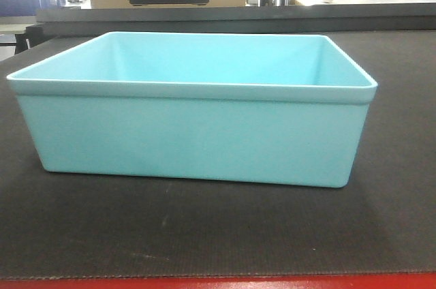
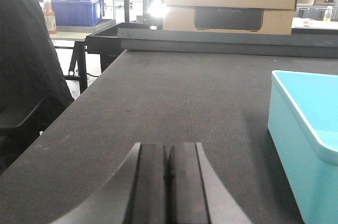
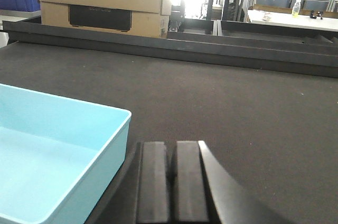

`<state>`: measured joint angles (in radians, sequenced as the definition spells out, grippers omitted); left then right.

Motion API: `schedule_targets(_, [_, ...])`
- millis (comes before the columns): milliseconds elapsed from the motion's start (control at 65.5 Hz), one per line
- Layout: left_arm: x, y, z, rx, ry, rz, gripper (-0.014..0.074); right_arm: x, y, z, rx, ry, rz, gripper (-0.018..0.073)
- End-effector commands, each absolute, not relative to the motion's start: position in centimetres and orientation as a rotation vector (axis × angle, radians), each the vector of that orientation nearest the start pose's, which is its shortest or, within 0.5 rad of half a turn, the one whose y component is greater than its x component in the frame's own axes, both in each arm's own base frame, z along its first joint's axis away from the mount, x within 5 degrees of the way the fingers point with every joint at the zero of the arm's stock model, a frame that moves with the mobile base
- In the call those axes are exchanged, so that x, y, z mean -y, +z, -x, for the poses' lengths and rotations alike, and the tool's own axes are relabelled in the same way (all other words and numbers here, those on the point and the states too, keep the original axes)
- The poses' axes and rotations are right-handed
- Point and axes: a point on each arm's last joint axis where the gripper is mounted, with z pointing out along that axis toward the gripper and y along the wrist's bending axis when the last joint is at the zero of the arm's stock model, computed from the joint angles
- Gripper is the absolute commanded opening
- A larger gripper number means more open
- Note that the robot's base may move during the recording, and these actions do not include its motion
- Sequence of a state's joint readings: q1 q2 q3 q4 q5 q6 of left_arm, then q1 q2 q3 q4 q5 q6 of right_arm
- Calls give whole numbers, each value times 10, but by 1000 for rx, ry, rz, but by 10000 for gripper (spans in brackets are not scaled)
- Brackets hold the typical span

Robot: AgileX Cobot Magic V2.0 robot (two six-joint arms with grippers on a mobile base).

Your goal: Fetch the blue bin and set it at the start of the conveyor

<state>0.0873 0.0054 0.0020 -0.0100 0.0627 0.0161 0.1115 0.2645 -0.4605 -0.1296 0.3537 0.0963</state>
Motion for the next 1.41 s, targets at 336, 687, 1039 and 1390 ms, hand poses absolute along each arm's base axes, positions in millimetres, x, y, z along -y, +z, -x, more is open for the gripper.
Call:
schedule_targets(336, [-5,210,-56,-1519,71,57,-111,-3,323,-62,-1584,26,64,-162])
schedule_targets(687, [-5,210,-56,-1519,71,57,-111,6,265,-62,-1516,-31,-125,-162])
schedule_targets(1039, [-5,210,-56,-1519,71,57,-111,6,209,-56,-1529,-36,-132,-162])
schedule_targets(1390, [-5,210,-56,-1519,71,57,-111,6,209,-56,-1522,-37,-132,-162])
